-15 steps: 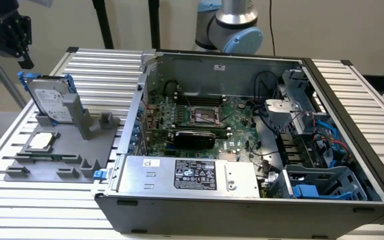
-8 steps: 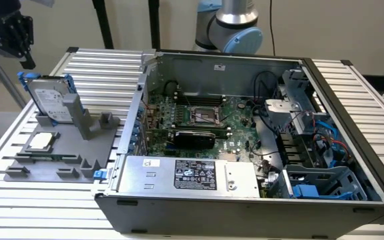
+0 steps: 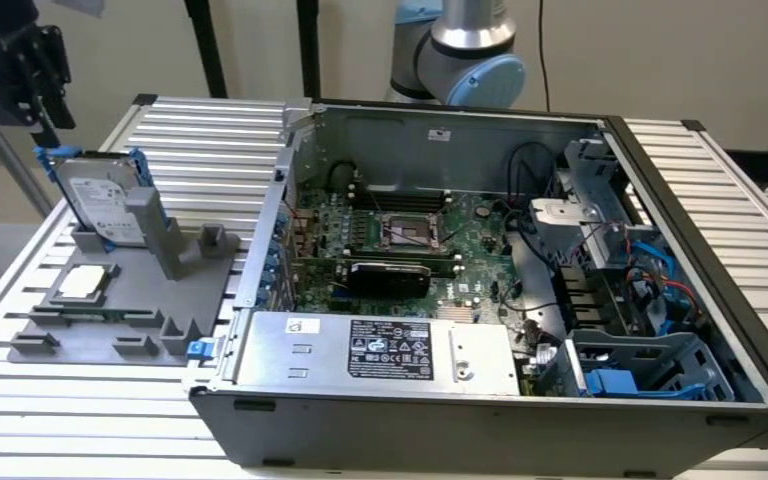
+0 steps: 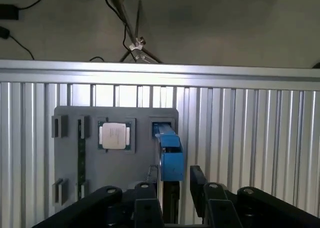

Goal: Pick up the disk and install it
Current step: 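Pick up the disk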

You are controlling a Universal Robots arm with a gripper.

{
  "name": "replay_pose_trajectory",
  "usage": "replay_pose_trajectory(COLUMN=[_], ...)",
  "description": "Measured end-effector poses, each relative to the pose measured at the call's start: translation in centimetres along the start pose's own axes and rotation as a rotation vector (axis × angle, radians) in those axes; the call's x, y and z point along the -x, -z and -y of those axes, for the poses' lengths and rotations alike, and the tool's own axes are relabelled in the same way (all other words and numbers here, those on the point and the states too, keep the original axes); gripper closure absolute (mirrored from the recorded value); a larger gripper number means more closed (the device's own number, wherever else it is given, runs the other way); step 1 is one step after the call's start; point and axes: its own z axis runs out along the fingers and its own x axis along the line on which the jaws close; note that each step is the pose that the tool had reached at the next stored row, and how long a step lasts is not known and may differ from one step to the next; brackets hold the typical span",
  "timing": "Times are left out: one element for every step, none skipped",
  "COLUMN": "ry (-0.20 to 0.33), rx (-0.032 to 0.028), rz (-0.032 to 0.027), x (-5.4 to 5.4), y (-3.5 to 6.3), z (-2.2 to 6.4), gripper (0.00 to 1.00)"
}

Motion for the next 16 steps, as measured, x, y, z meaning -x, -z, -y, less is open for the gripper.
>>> replay_pose_trajectory(ry=[0.000,0.000,0.000,0.000,-0.001,-0.001,-0.002,-0.003,-0.004,-0.005,-0.006,-0.008,-0.009,-0.010,-0.011,-0.012], rx=[-0.0002,0.0000,-0.0002,-0.0001,-0.0001,-0.0002,-0.0001,-0.0002,-0.0003,-0.0005,-0.0006,-0.0005,-0.0005,-0.0005,-0.0007,-0.0006], rz=[0.0025,0.0054,0.0079,0.0102,0.0124,0.0139,0.0152,0.0163,0.0171,0.0176,0.0179,0.0180,0.0181,0.0181,0.0182,0.0181], x=[0.0,0.0,0.0,0.0,0.0,0.0,0.0,0.0,0.0,0.0,0.0,0.0,-0.1,-0.1,-0.1,-0.1], y=[-0.10,-0.24,-0.39,-0.55,-0.73,-0.90,-1.07,-1.25,-1.43,-1.63,-1.80,-1.99,-2.17,-2.35,-2.53,-2.71], z=[0.00,0.00,0.00,0.00,0.01,0.02,0.02,0.02,0.02,0.02,0.02,0.02,0.02,0.02,0.02,0.02], gripper=[0.00,0.00,0.00,0.00,0.00,0.00,0.00,0.00,0.00,0.00,0.00,0.00,0.00,0.00,0.00,0.00])
